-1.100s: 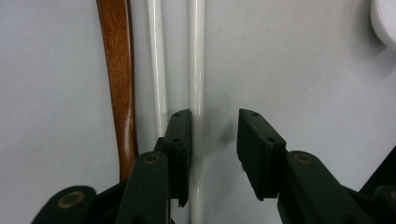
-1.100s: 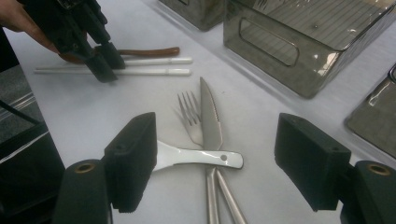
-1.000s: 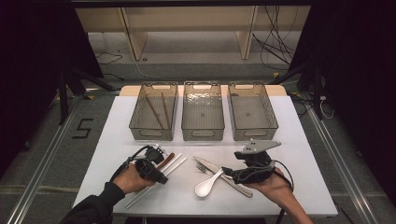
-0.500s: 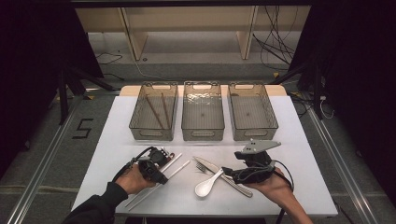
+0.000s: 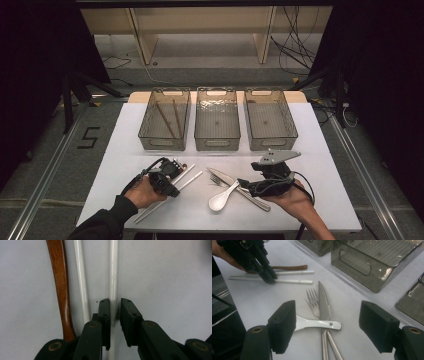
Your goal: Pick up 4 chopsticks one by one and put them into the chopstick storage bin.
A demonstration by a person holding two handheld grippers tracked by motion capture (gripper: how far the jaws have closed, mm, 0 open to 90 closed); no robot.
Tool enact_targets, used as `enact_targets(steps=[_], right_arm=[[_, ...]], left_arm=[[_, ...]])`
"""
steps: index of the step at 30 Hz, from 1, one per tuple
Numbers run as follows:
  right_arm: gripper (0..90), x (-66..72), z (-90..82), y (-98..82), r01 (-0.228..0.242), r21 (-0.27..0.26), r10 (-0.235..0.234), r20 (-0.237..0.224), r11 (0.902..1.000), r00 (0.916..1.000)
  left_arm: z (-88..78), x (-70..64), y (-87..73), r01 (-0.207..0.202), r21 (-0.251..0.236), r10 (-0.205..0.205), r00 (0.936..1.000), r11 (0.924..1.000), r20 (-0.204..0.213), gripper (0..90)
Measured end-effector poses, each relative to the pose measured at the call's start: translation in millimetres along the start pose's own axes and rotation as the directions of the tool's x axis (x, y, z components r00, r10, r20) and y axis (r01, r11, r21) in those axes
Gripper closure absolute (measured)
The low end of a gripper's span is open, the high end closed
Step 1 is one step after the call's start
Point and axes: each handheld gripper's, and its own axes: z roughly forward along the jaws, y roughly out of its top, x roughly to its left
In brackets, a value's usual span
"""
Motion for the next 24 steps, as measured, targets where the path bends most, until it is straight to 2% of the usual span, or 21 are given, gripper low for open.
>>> enact_targets(steps=[3,12,15,17,22,24], right_arm=[[31.0,0.1,0.1,0.0,0.0,0.0,0.0,0.001,1.0,1.0],[31.1,0.2,-0.1,0.1,0.001,0.0,-0.001,0.002,1.0,1.0],[31.1,-0.3,-0.2,0.1,0.0,0.001,0.0,0.002,1.0,1.0],[31.0,-0.3,-0.4,0.0,0.0,0.0,0.0,0.001,1.0,1.0],[31.1,-0.3,-0.7,-0.1,-0.001,0.0,0.001,0.001,1.0,1.0],[31.1,-0.2,-0.8,0.0,-0.001,-0.001,0.001,0.001,1.0,1.0]], left_arm=[[0.3,-0.9,-0.1,-0.009,-0.003,0.009,0.9999,1.0,-0.012,82.1],[-1.0,1.0,-1.3,-0.034,-0.009,0.034,0.9994,0.9994,-0.001,83.5],[-2.1,0.8,-0.5,-0.039,-0.017,0.039,0.9991,0.9991,0.016,83.7],[-3.7,-0.2,0.0,-0.046,-0.017,0.046,0.9989,0.9988,0.011,83.7],[-9.9,2.9,-0.4,-0.038,-0.033,0.039,0.9992,0.9987,0.008,83.7],[-12.6,4.0,-0.9,-0.021,-0.052,0.022,0.9997,0.9984,0.011,83.7]])
